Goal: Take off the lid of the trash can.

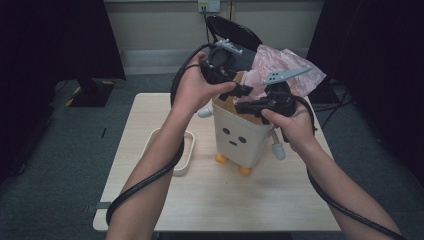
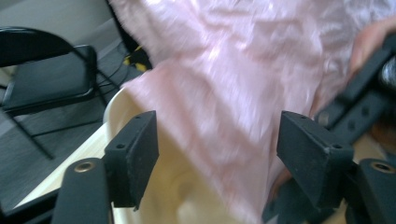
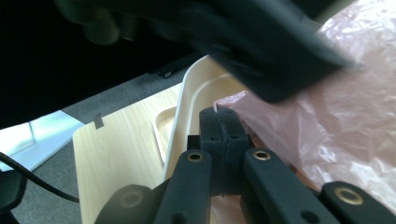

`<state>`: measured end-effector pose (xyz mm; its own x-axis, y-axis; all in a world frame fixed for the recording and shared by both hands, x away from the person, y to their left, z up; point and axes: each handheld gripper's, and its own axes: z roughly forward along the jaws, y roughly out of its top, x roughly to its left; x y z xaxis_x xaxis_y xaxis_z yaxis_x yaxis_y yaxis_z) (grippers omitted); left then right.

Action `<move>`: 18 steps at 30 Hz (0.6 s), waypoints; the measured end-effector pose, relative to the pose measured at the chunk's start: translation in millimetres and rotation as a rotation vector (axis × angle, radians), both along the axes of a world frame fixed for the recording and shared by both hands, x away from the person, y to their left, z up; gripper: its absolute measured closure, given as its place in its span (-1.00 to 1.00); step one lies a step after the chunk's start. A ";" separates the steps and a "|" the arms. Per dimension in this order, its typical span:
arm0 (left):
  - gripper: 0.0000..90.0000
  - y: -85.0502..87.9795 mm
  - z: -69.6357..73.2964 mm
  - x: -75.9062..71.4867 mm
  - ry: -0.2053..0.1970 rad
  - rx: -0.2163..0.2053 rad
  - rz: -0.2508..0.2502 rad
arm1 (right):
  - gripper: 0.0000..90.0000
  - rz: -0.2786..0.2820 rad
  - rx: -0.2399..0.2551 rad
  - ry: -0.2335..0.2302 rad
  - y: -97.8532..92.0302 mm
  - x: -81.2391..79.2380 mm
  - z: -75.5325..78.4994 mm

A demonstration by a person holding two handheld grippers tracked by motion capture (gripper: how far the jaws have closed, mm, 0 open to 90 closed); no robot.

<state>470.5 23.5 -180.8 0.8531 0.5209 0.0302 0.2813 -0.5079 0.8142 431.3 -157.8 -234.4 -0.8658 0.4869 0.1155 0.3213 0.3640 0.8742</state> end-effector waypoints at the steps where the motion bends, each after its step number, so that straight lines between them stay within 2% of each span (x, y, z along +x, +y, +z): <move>1: -0.28 -3.7 -1.3 1.5 0.009 0.008 -0.009 | 1.00 -0.003 -0.003 -0.002 0.7 0.3 -0.1; 2: -0.06 -11.4 -3.7 4.8 0.023 0.023 -0.038 | 1.00 0.001 -0.009 -0.003 2.4 1.0 -0.6; 4: 0.48 -13.4 -5.0 6.6 0.011 0.032 -0.046 | 1.00 -0.001 -0.013 -0.006 3.1 1.1 -0.5; 5: 0.64 -15.8 -7.5 9.7 0.053 0.071 -0.029 | 0.97 -0.003 -0.008 -0.012 2.9 0.4 -0.3; 6: 0.73 -15.6 -9.6 11.2 0.075 0.090 -0.026 | 0.84 -0.004 -0.002 -0.013 2.4 -0.1 -0.4; 7: 0.87 -15.6 -9.6 11.2 0.075 0.090 -0.026 | 0.84 -0.004 -0.002 -0.013 2.4 -0.1 -0.4; 8: 0.89 -12.9 -13.1 12.3 0.083 0.135 -0.010 | 0.51 -0.035 0.009 -0.049 -3.1 -3.6 2.1; 9: 0.93 -11.4 -14.9 12.2 0.089 0.162 0.009 | 0.44 -0.035 0.004 -0.055 -5.9 -4.9 3.9; 10: 0.95 -11.4 -14.9 12.2 0.089 0.162 0.009 | 0.30 -0.035 -0.008 -0.058 -10.5 -6.7 7.0; 11: 0.95 -9.2 -18.1 11.9 0.098 0.189 0.028 | 0.14 -0.044 -0.019 -0.062 -15.5 -8.8 10.3; 12: 0.96 -9.2 -18.1 11.9 0.098 0.189 0.028 | 0.07 -0.052 -0.036 -0.069 -21.3 -10.9 13.9; 13: 0.96 -9.1 -20.7 10.8 0.101 0.216 0.032 | 0.00 -0.071 -0.050 -0.087 -28.1 -13.2 17.9; 14: 0.96 -9.1 -20.7 10.8 0.101 0.216 0.032 | 0.00 -0.071 -0.050 -0.087 -28.1 -13.2 17.9; 15: 0.96 -11.2 -23.9 10.2 0.089 0.268 0.040 | -0.12 -0.126 -0.060 -0.126 -45.3 -16.5 27.3; 16: 0.96 -12.3 -25.0 10.4 0.088 0.283 0.040 | -0.13 -0.153 -0.048 -0.138 -55.5 -16.7 32.3; 17: 0.96 -12.3 -25.0 10.4 0.088 0.283 0.040 | -0.13 -0.153 -0.048 -0.138 -55.5 -16.7 32.3; 18: 0.96 -15.1 -27.6 10.3 0.076 0.309 0.031 | -0.22 -0.237 -0.016 -0.140 -78.1 -13.4 41.5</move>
